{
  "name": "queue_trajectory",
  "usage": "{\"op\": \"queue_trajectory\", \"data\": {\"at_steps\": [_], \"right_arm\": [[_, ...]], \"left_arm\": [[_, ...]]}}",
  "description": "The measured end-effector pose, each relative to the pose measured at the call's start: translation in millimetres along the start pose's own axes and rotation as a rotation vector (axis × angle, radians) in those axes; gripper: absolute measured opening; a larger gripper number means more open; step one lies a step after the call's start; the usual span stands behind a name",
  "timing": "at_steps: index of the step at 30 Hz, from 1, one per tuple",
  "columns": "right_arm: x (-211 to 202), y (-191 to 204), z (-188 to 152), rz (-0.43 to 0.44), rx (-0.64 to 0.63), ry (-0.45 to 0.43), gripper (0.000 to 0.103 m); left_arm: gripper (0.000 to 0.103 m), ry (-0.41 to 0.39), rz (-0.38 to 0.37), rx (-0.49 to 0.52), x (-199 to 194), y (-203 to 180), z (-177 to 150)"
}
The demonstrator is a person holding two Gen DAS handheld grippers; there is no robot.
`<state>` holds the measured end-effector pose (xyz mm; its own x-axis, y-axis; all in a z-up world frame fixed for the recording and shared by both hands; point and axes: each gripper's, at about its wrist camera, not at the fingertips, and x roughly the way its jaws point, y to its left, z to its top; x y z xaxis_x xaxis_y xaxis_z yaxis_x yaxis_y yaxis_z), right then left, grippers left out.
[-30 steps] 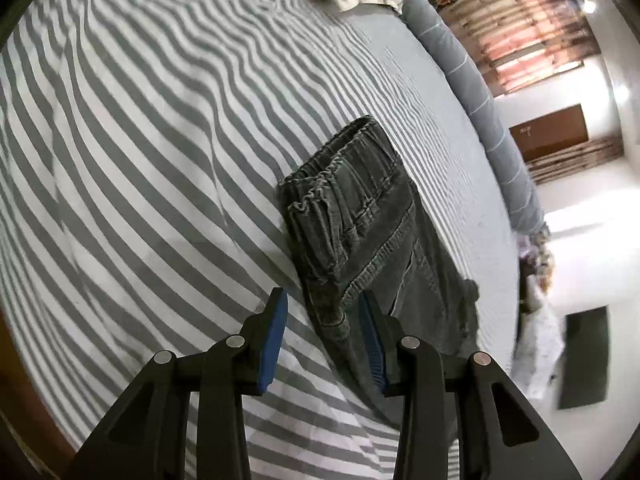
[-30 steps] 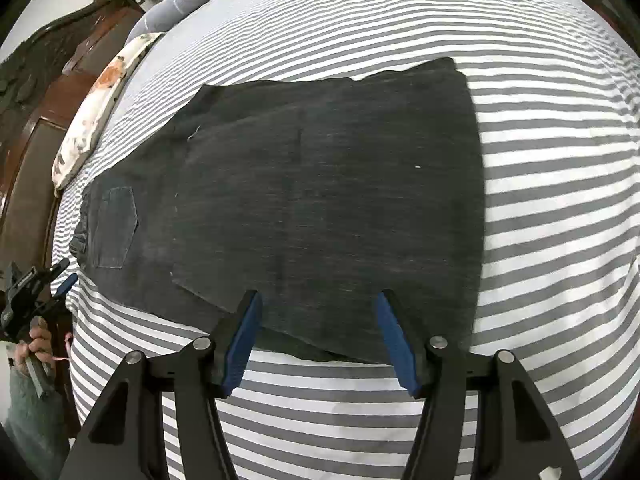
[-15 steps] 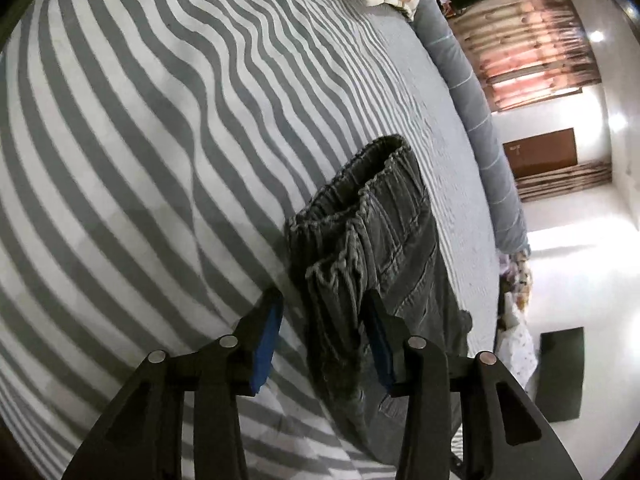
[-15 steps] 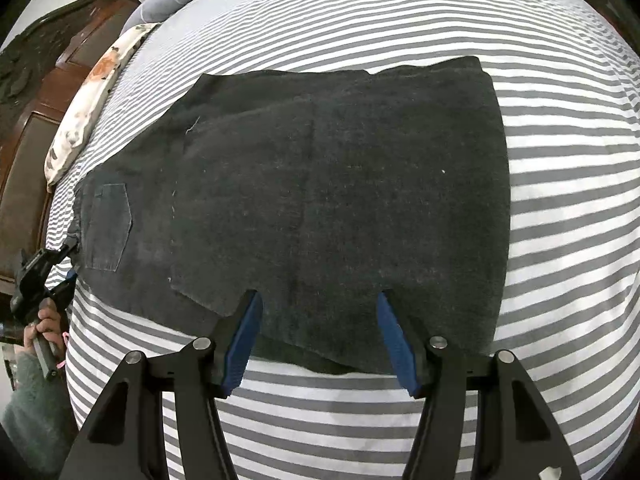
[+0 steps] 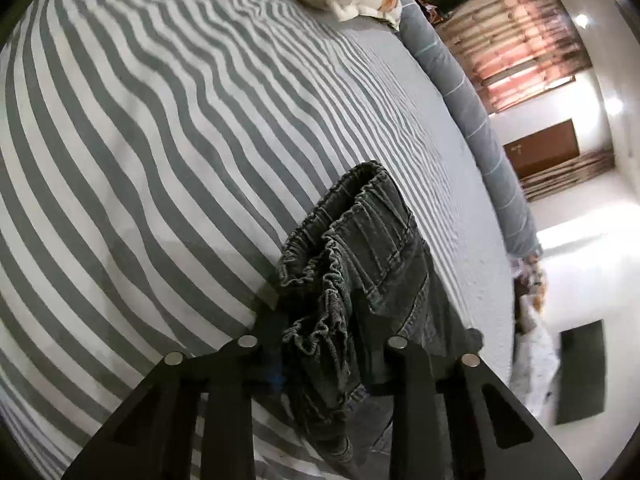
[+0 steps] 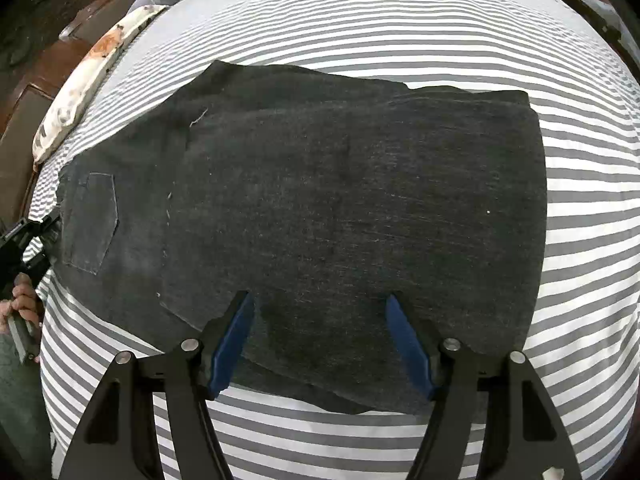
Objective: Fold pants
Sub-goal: 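Grasp the elastic waistband with the left tool and lift it, then fold the waistband over onto the folded legs with the left tool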
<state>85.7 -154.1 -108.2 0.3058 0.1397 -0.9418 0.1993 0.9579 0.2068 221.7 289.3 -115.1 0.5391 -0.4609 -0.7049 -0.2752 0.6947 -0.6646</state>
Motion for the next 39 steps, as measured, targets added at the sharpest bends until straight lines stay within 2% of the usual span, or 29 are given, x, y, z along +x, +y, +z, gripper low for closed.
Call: {"op": "queue_trajectory", "data": {"at_steps": [6, 16, 27, 33, 39], "right_arm": [[1, 3, -1, -0.010, 0.002, 0.000, 0.067], [4, 7, -2, -0.012, -0.006, 0.004, 0.071], [-12, -10, -9, 0.057, 0.056, -0.014, 0.071], [-26, -28, -8, 0.108, 0.104, -0.042, 0.071], [-42, -66, -11, 0.178, 0.183, -0.072, 0.071]], "left_arm": [[0.021, -0.039, 0.086, 0.087, -5, -21, -5], [0.020, -0.047, 0.086, 0.171, -27, -64, -2], [0.019, -0.051, -0.046, 0.297, -43, -151, -32], [0.019, -0.001, -0.170, 0.367, -42, -206, -67], [0.019, 0.080, -0.284, 0.442, -30, -261, -111]]}}
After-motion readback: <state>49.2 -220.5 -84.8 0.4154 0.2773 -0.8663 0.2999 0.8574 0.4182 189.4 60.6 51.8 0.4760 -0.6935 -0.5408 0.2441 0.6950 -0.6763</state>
